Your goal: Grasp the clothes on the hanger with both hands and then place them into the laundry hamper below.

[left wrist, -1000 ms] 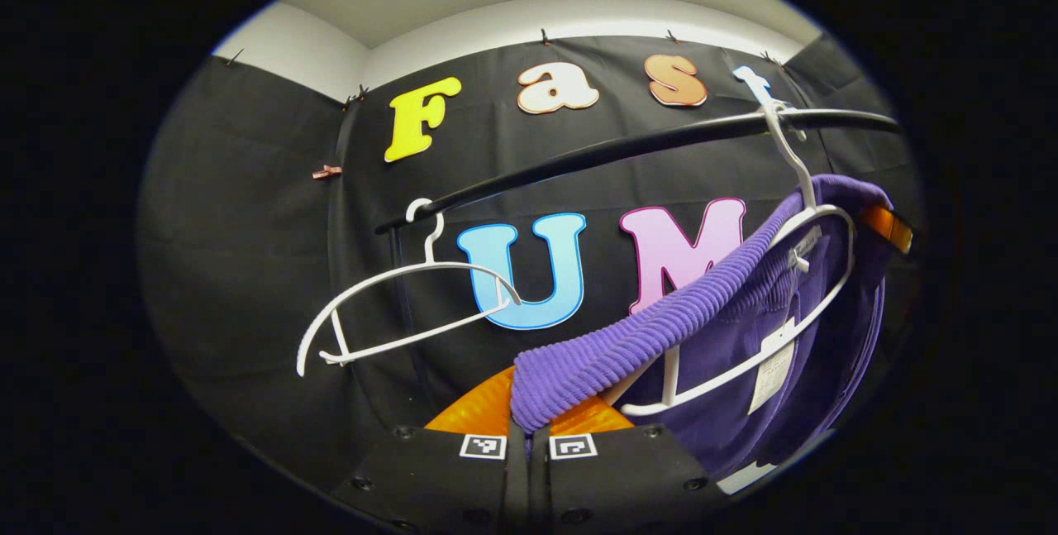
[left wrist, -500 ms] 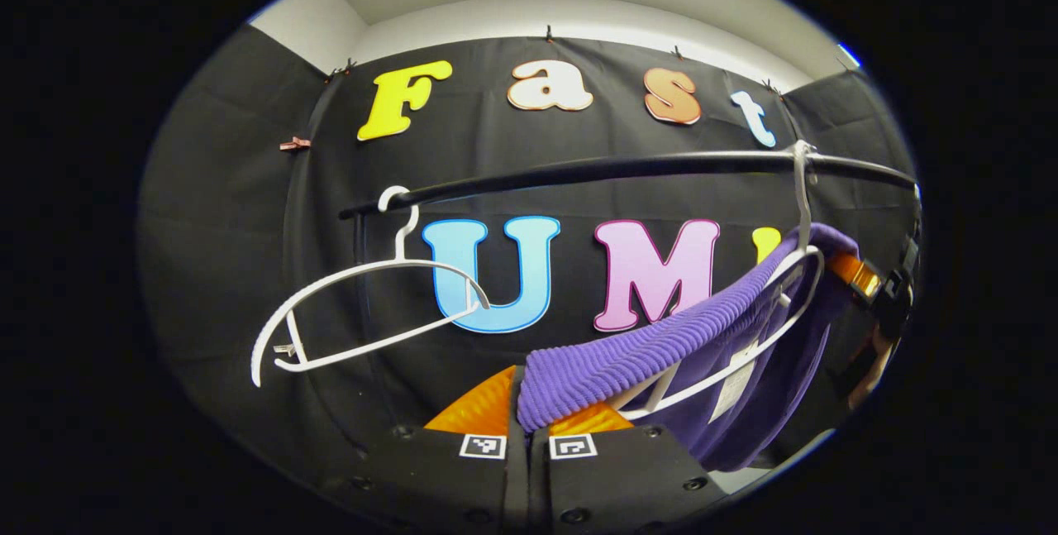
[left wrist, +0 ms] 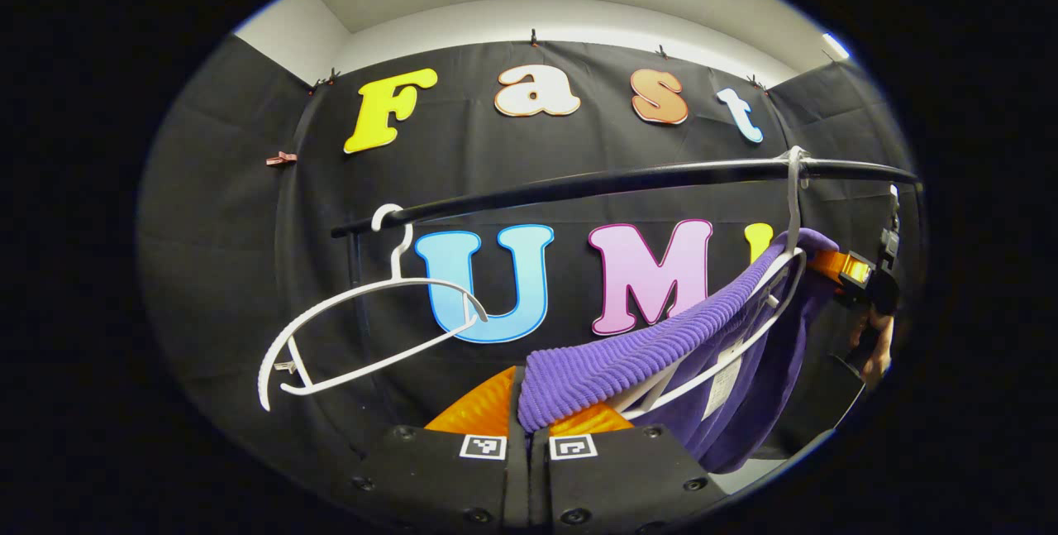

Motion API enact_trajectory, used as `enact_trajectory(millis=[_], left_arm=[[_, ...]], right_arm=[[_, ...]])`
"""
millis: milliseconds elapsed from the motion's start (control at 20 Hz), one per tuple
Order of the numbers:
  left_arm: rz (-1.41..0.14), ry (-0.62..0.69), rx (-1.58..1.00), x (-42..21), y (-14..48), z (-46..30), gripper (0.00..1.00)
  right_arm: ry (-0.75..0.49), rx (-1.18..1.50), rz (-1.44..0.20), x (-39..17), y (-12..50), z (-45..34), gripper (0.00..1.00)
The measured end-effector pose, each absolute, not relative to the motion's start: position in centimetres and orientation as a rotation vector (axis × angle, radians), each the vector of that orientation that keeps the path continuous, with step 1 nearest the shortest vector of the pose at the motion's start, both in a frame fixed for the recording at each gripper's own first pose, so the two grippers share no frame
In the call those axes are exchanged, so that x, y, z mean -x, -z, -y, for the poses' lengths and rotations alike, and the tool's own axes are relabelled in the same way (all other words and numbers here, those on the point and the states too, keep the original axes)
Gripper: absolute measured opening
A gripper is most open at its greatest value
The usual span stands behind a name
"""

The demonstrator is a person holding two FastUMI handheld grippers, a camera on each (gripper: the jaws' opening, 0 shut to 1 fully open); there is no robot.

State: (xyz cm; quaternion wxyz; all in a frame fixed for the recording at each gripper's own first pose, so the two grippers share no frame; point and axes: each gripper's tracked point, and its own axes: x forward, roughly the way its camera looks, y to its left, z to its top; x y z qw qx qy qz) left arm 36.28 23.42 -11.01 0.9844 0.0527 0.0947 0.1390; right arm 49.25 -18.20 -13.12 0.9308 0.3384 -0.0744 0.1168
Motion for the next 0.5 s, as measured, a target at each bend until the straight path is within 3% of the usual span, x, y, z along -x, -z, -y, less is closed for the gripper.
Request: enact_trajectory(millis=[200, 500], left_arm=[[-0.206, -0.21, -0.105, -37.8, 10.3, -24.3, 0.05], [-0.237, -0.053, -0.077, -40.6, 13.4, -24.0, 0.05]], right_arm=[[-0.372, -0.544, 0.089, -50.4, 11.3, 17.5, 0.09], [-0.33, -0.63, 0.026, -52.9, 12.8, 18.3, 0.09]])
